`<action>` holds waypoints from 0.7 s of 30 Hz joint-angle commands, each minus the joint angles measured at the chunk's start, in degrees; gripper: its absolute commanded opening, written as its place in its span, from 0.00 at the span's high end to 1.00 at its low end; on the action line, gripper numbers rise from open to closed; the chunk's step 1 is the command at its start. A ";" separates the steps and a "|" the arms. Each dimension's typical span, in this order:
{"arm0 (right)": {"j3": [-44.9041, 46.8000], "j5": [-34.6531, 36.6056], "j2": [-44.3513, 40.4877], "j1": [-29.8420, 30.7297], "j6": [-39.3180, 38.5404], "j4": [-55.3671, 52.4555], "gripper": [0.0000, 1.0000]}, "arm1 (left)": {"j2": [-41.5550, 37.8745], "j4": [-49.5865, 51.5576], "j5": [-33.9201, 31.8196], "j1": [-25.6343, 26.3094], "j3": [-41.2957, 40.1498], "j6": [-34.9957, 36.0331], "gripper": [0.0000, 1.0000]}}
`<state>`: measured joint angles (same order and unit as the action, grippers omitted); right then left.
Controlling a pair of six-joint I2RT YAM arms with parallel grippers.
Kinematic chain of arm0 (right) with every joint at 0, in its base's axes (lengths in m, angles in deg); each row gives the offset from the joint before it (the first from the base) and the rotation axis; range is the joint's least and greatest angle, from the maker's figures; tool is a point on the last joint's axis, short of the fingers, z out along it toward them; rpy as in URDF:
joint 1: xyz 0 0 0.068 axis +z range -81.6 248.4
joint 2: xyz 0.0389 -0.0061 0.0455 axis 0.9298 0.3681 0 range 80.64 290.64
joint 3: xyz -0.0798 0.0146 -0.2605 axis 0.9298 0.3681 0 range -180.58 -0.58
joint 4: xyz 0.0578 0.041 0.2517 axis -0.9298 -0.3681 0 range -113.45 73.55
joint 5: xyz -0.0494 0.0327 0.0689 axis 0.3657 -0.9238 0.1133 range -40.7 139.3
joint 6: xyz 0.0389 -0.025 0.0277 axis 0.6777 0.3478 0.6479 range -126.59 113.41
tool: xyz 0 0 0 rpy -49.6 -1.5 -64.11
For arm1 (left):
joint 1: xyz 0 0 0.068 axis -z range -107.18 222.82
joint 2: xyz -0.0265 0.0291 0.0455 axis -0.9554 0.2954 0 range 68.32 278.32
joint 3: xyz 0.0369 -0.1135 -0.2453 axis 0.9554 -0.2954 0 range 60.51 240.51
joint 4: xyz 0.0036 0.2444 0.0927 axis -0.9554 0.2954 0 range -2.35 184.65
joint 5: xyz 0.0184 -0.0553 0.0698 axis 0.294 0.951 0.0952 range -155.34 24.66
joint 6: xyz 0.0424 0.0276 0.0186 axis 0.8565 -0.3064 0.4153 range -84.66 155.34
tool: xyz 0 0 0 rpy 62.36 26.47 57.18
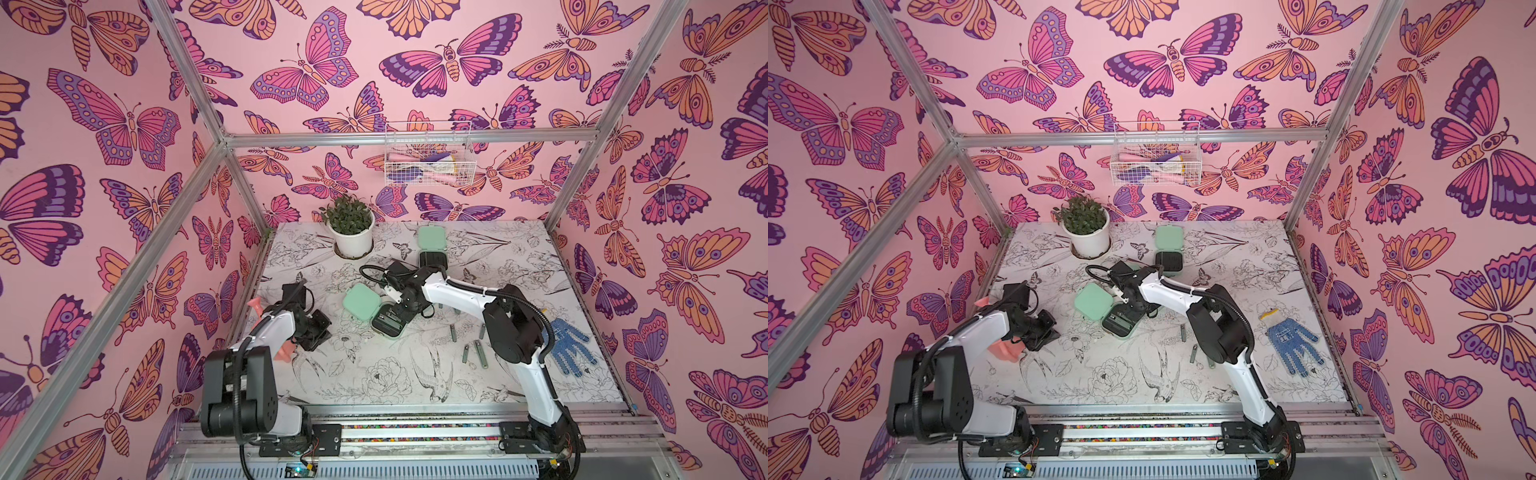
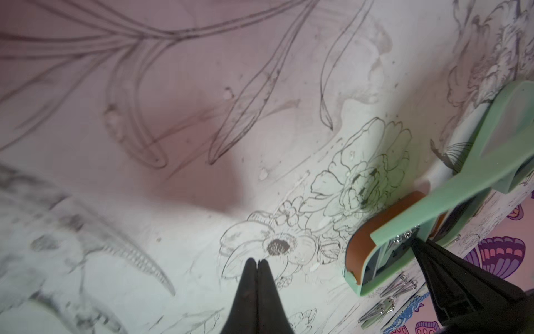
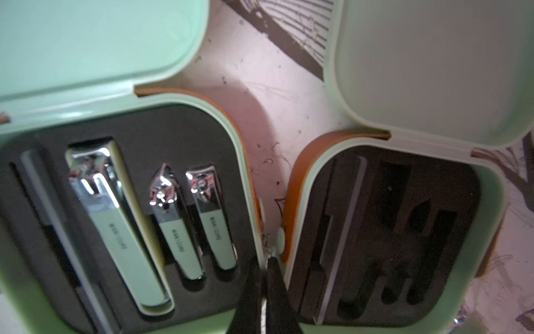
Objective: Organize nail clipper sets
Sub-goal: Adjust the storage box at the center of the board, then close the storage box at the center of the board.
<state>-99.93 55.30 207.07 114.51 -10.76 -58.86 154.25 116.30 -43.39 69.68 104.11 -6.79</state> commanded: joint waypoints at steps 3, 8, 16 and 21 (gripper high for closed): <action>2.41 -4.63 0.34 0.39 -1.42 1.85 1.00 | 10.55 -11.32 4.67 4.04 2.86 -0.53 0.97; 2.31 -5.30 0.94 0.47 -1.92 1.61 1.00 | 12.50 -20.59 3.45 4.45 1.00 -2.68 0.87; 1.71 -5.03 2.04 0.47 -2.26 0.85 1.00 | 10.88 -31.12 3.95 4.63 -2.90 -4.63 0.75; 0.88 -4.25 2.62 0.56 -2.18 -0.04 1.00 | 6.55 -36.63 3.67 5.28 -6.00 -3.35 0.74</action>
<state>-98.99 53.16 206.68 114.53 -11.30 -56.89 162.97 82.92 -37.59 74.43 100.30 -10.76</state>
